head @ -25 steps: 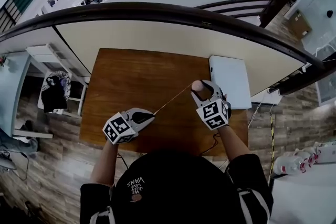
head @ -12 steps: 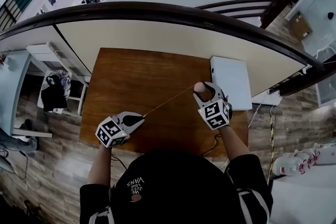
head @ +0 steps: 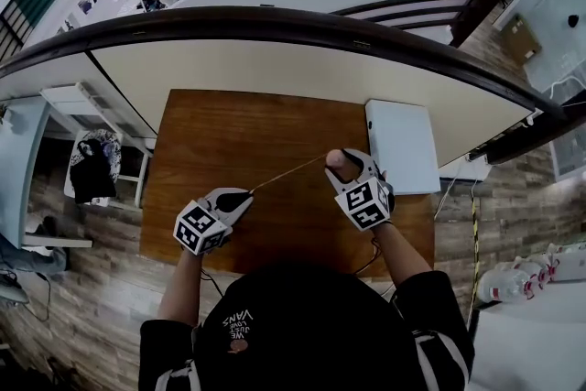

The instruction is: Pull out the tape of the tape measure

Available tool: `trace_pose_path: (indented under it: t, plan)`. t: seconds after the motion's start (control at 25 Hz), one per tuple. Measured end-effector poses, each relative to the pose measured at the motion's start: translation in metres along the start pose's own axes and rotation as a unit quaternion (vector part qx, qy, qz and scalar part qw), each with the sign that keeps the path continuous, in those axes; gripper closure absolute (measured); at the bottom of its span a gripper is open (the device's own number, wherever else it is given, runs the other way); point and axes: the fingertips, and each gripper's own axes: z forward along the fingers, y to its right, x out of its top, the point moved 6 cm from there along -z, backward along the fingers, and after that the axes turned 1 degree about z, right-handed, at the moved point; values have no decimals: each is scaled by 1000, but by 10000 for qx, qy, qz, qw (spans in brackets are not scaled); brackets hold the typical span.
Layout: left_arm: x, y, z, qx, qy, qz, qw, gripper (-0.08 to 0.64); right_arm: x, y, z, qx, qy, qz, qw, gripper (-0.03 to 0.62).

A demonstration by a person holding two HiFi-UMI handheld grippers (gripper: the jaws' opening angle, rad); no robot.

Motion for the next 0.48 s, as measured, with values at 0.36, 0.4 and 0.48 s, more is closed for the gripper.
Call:
trace_pose_path:
  t: [0.36, 0.4, 0.48]
  plan:
    - [-3, -43, 13, 823, -28, -293, 9962, 543, -5, 1, 24, 131, -79, 198, 9997, 368]
    - [-5, -47, 16, 948, -132, -218, 9952, 543, -7, 0, 28, 153, -102, 234, 9996, 368]
    - [-8, -55, 22, 1156, -321, -98, 9927, 543, -12, -1, 36, 197, -156, 318, 9992, 368]
